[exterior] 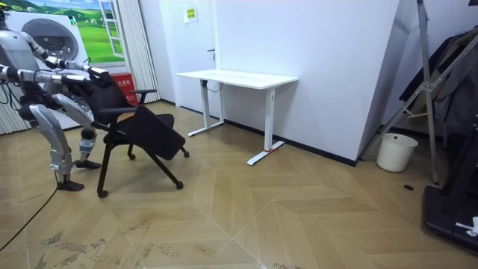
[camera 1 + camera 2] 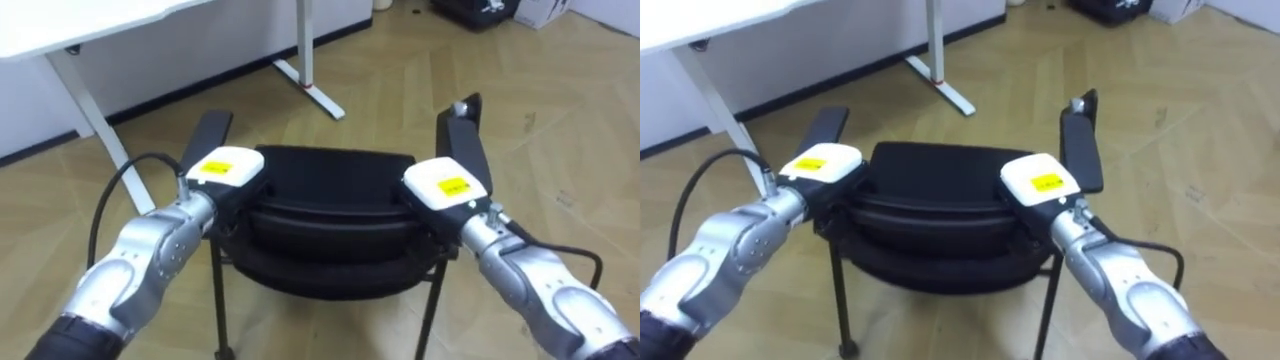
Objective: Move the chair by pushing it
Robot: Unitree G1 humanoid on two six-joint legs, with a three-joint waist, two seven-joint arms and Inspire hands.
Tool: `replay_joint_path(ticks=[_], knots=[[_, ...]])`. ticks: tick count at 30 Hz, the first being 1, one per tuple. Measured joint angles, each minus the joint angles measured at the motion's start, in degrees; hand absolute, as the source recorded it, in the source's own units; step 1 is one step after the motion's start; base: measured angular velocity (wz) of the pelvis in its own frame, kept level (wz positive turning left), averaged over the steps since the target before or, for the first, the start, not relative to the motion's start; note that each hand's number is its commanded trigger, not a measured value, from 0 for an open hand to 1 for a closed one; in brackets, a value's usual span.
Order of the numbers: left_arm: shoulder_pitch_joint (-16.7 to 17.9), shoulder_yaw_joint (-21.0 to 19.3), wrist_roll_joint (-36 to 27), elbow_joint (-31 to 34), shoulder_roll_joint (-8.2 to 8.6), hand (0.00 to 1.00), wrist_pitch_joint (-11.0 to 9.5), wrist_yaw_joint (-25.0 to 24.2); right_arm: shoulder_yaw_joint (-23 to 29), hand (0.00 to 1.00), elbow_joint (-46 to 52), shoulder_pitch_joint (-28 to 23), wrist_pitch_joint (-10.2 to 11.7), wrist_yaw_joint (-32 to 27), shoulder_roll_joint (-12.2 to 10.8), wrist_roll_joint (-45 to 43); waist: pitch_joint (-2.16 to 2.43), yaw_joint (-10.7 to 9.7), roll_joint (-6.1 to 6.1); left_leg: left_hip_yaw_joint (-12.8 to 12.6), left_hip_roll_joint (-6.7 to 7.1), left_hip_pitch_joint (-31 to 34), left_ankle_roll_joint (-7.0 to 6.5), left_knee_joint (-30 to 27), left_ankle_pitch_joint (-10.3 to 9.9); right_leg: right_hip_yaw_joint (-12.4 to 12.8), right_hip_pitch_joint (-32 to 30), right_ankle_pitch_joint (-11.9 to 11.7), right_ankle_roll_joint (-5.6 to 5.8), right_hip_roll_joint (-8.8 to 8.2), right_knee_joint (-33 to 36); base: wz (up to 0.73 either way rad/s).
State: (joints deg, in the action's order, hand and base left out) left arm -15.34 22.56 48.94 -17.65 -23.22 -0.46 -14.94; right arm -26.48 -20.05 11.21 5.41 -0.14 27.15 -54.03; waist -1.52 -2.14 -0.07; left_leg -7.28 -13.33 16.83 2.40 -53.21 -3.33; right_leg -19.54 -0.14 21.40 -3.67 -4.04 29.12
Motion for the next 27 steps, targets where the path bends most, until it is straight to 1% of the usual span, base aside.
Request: replay_joint_path(ticks=[1, 2, 3, 4, 5, 6, 7, 8, 9, 10, 11, 12, 13, 14, 15, 16, 17, 18, 19, 20, 21, 22, 23, 24, 25, 26, 27], knots=[[0.2, 0.3, -0.4, -0.7, 0.11, 1.00, -0.1, 0.8, -0.3, 1.00, -0.2, -0.1, 0.1, -0.8, 0.1, 0.0, -0.24, 0.4, -0.51, -0.2, -0.33, 2.2, -0.65, -2.9, 4.2, 0.3, 0.2, 0.5, -0.57, -0.23, 0.7, 0.04], [0.1, 0.5, -1.1, -1.1, 0.11, 1.00, -0.1, 1.0, -0.6, 1.00, -0.2, 0.0, 0.5, -1.7, 0.6, 0.0, -0.12, 0.4, -0.36, -0.2, -0.26, 4.5, -0.70, -4.3, 5.4, 0.2, 0.2, 0.9, -1.21, -0.33, 1.3, 0.09], [0.0, 0.7, -1.3, -1.3, 0.11, 1.00, -0.2, 1.1, -0.7, 1.00, -0.2, 0.1, 0.7, -2.1, 0.9, -0.1, -0.14, 0.1, -0.05, -0.3, 0.18, 5.6, -1.09, -4.4, 5.0, -0.3, 0.1, 0.9, -1.78, -0.38, 1.6, 0.18], [-0.2, 1.1, -2.3, -1.6, 0.11, 1.00, -0.2, 2.0, -1.1, 1.00, -0.4, 0.7, 0.7, -3.0, 1.6, -0.1, -0.16, -0.5, 0.27, -2.0, 0.57, 7.6, -1.75, -3.5, 3.5, -1.0, -0.1, 1.0, -1.97, -0.30, 2.1, 0.15], [-0.2, 1.5, -2.4, -1.9, 0.11, 1.00, -0.3, 2.8, -1.2, 1.00, -0.8, 0.9, 0.8, -4.0, 1.8, -0.1, -0.26, -0.3, 0.56, -4.2, 1.25, 8.7, -1.81, -0.7, 3.0, -1.2, -0.7, 1.6, -1.91, -0.44, 2.9, 0.06], [-0.2, 1.7, -2.7, -2.0, 0.10, 1.00, -0.3, 3.3, -1.5, 1.00, -1.1, 1.2, 1.0, -4.5, 2.2, -0.1, -0.25, -0.1, 0.52, -5.2, 1.93, 8.7, -1.61, 1.5, 2.9, -1.2, -0.8, 1.9, -1.90, -0.48, 3.4, -0.11], [-0.5, 2.1, -3.6, -2.1, -0.02, 1.00, -0.5, 4.0, -1.6, 1.00, -1.5, 1.3, 1.5, -5.5, 2.8, 0.1, -0.16, 0.6, 0.55, -5.5, 3.52, 8.6, -1.50, 6.9, 2.8, -1.3, -1.1, 3.0, -1.59, -0.50, 4.2, -0.21], [-0.7, 2.5, -4.0, -1.9, -0.60, 1.00, -0.9, 4.7, -1.6, 1.00, -1.6, 1.3, 1.6, -6.4, 2.9, 0.2, -0.19, 1.1, 0.67, -5.7, 4.69, 8.5, -1.50, 12.0, 2.8, -1.3, -1.5, 3.7, -1.94, -0.25, 4.7, -0.16], [-0.8, 2.5, -4.0, -1.7, -0.93, 1.00, -1.2, 4.9, -1.6, 1.00, -1.7, 1.3, 1.6, -6.9, 2.9, 0.2, -0.21, 1.1, 0.73, -5.8, 5.06, 8.5, -1.50, 14.2, 2.8, -1.3, -1.6, 3.9, -1.95, 0.02, 4.8, -0.10], [-0.8, 2.6, -4.0, -1.6, -1.39, 1.00, -1.6, 5.7, -1.6, 1.00, -1.8, 1.4, 1.7, -7.7, 2.7, 0.1, -0.12, 1.2, 0.72, -6.8, 5.19, 8.5, -1.52, 17.7, 2.8, -1.3, -1.8, 4.2, -1.81, 0.29, 4.7, 0.00], [-1.1, 2.6, -4.0, -1.6, -1.77, 1.00, -1.9, 6.2, -1.6, 1.00, -2.1, 1.7, 1.7, -8.5, 2.5, 0.1, -0.13, 1.5, 0.75, -7.8, 5.19, 8.5, -1.54, 19.4, 2.8, -1.1, -1.8, 4.5, -1.54, 0.39, 4.7, -0.05], [-1.2, 2.7, -4.0, -1.6, -1.90, 1.00, -2.0, 6.5, -1.6, 1.00, -2.3, 1.8, 1.7, -8.9, 2.4, -0.1, -0.10, 1.4, 0.71, -8.1, 5.23, 8.4, -1.74, 20.0, 2.7, -1.0, -1.9, 4.7, -1.37, 0.33, 4.8, -0.03], [-1.6, 2.8, -3.9, -1.6, -2.06, 1.00, -2.0, 6.9, -1.6, 1.00, -2.4, 2.1, 1.7, -9.9, 2.4, -0.3, -0.09, 1.3, 0.76, -8.2, 5.32, 8.4, -2.73, 20.5, 2.0, -0.7, -2.0, 5.2, -0.88, 0.21, 4.9, -0.06], [-2.4, 2.8, -3.9, -1.8, -2.26, 1.00, -2.1, 7.1, -1.5, 1.00, -2.5, 2.5, 1.7, -10.6, 2.5, -0.2, -0.08, 1.7, 0.71, -8.2, 5.33, 8.0, -3.17, 20.6, 1.5, 0.3, -2.3, 5.9, -0.25, 0.08, 5.5, -0.15], [-2.8, 2.8, -3.9, -2.0, -2.29, 1.00, -2.2, 7.2, -1.6, 1.00, -2.7, 2.8, 1.7, -10.9, 2.5, -0.2, -0.03, 2.2, 0.51, -8.4, 5.32, 7.4, -3.14, 20.8, 1.0, 1.1, -2.5, 6.4, 0.04, -0.18, 6.1, -0.41], [-3.2, 3.0, -3.9, -2.4, -2.29, 1.00, -2.2, 7.6, -1.9, 1.00, -3.5, 3.5, 1.7, -11.5, 2.3, 0.0, 0.14, 3.0, 0.24, -8.5, 5.23, 5.7, -3.04, 20.9, -0.5, 1.9, -2.6, 7.2, 0.04, -1.07, 7.5, -0.46], [-4.4, 3.5, -4.2, -3.2, -2.60, 1.00, -2.6, 8.1, -2.2, 1.00, -4.2, 4.1, 1.3, -12.0, 1.7, 0.1, 0.01, 3.1, -0.90, -9.2, 6.33, 5.1, -4.89, 19.9, -3.3, 2.3, -2.8, 7.9, 0.71, -3.00, 9.8, -0.34], [-5.2, 3.8, -4.4, -4.0, -2.65, 1.00, -2.8, 8.4, -2.2, 1.00, -4.4, 4.4, 1.0, -12.3, 1.7, 0.3, 0.13, 3.1, -1.30, -9.9, 6.66, 4.9, -5.79, 18.8, -4.6, 2.0, -3.1, 8.6, 1.42, -4.11, 11.3, -0.15], [-7.1, 4.1, -4.5, -5.9, -2.37, 1.00, -3.5, 9.3, -2.5, 1.00, -5.0, 6.0, 0.7, -12.4, 2.0, 0.7, 0.14, 3.2, -1.58, -10.0, 7.80, 5.3, -6.65, 16.1, -7.8, 1.4, -5.1, 9.1, 2.55, -6.49, 17.8, -0.28], [-9.0, 4.1, -4.5, -7.8, -2.00, 1.00, -3.7, 10.3, -2.9, 1.00, -6.8, 8.4, 0.5, -12.4, 1.8, 0.9, -0.61, 3.4, -1.33, -9.7, 8.27, 5.7, -7.39, 13.4, -9.6, 0.9, -9.6, 5.5, 3.82, -9.23, 27.7, -0.35], [-10.1, 4.1, -4.5, -8.7, -1.56, 1.00, -3.7, 10.5, -3.0, 1.00, -7.5, 9.6, 0.2, -12.5, 1.5, 0.9, -0.76, 3.6, -0.96, -9.5, 8.19, 5.9, -7.61, 12.4, -10.5, 1.3, -11.5, 2.5, 3.90, -10.26, 31.9, -0.35], [-11.0, 4.1, -4.4, -11.2, -0.64, 1.00, -3.8, 10.9, -3.1, 1.00, -9.5, 10.1, 0.2, -13.3, 0.9, 0.8, -0.76, 3.6, -0.49, -8.9, 8.23, 5.9, -7.89, 11.2, -11.8, 2.6, -14.9, -3.9, 4.18, -11.41, 38.0, -0.07], [-12.0, 4.7, -4.3, -11.8, -0.45, 1.00, -3.8, 11.3, -3.0, 1.00, -10.7, 10.4, 0.2, -14.0, 0.2, 0.8, -0.81, 2.9, 0.21, -7.7, 8.30, 5.5, -8.12, 10.7, -12.8, 2.6, -16.8, -8.7, 4.49, -11.94, 41.1, 0.00], [-12.3, 4.8, -4.4, -11.6, -0.84, 1.00, -3.9, 11.5, -3.1, 1.00, -10.8, 10.4, 0.2, -14.3, 0.1, 1.0, -0.78, 2.5, 0.33, -6.9, 8.36, 5.7, -8.21, 10.4, -13.1, 2.7, -17.7, -9.7, 4.78, -11.95, 42.0, 0.08], [-12.9, 5.4, -4.6, -11.5, -1.11, 1.00, -4.2, 11.9, -3.2, 1.00, -10.9, 10.8, 0.2, -14.8, 0.0, 1.5, -0.89, 2.6, 0.62, -5.8, 8.55, 5.9, -8.29, 10.2, -13.6, 3.1, -19.9, -8.8, 5.73, -11.64, 42.7, 0.00], [-13.6, 5.7, -4.7, -12.2, -1.46, 1.00, -4.2, 12.1, -3.4, 1.00, -11.2, 11.4, 0.1, -14.9, 0.0, 1.6, -1.28, 2.5, 1.25, -4.1, 9.20, 5.9, -8.28, 10.2, -13.8, 3.1, -22.2, -6.7, 6.55, -11.46, 41.6, -0.06], [-13.9, 5.8, -4.9, -12.8, -1.29, 1.00, -4.2, 12.2, -3.8, 1.00, -11.4, 11.7, -0.1, -15.0, 0.0, 1.7, -1.39, 2.3, 1.63, -3.5, 9.25, 5.8, -8.24, 10.2, -14.0, 2.8, -23.1, -5.9, 6.57, -11.31, 40.3, 0.00]])
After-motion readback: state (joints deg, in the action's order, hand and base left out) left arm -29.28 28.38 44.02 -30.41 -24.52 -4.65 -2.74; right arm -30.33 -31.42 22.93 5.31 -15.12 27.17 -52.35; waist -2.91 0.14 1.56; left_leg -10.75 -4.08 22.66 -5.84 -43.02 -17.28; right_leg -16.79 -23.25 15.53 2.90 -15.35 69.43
